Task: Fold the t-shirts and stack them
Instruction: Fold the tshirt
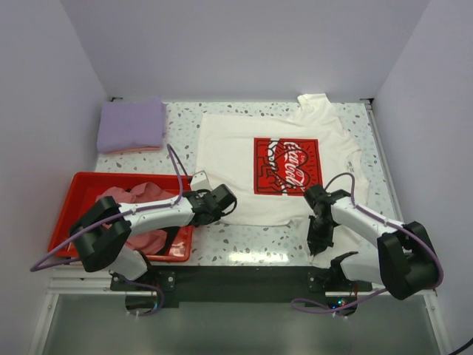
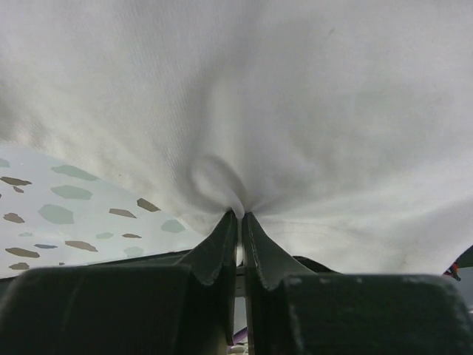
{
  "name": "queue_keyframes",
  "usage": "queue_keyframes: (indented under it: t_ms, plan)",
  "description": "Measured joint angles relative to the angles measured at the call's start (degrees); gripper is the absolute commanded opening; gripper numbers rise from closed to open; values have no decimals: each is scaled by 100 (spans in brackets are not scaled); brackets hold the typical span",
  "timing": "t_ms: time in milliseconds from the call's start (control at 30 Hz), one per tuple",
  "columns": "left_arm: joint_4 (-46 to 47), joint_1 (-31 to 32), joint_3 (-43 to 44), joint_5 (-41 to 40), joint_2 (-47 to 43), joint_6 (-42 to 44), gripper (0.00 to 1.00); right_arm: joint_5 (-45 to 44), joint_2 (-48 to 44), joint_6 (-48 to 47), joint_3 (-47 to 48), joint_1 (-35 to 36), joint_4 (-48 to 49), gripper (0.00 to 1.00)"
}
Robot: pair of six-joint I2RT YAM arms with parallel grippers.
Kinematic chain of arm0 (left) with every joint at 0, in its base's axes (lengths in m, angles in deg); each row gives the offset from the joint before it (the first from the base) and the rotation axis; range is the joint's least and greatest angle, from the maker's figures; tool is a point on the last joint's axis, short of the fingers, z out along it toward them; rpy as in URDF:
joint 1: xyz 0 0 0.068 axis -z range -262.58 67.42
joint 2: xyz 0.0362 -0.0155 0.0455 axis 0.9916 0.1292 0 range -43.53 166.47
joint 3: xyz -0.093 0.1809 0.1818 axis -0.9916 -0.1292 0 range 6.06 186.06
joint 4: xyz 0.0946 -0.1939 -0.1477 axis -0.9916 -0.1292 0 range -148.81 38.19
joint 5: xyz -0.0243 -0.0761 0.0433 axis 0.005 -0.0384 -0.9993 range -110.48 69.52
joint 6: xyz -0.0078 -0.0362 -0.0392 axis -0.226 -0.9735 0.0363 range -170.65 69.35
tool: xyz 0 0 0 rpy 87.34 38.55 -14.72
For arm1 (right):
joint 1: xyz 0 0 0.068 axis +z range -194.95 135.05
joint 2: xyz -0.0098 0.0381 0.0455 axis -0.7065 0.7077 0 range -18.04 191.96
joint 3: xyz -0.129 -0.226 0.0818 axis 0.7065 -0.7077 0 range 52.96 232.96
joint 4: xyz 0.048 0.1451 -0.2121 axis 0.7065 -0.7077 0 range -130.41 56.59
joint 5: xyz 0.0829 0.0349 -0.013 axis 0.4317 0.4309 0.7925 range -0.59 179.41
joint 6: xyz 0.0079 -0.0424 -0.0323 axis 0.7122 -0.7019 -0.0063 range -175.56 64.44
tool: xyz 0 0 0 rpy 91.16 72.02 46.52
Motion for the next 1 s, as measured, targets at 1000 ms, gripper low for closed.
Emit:
queue_keyframes:
  t_ms: [1000]
  plan:
    - [-2,-363,822,-46,35,719,0,-1915,575,-1207,2896,22,-415,0]
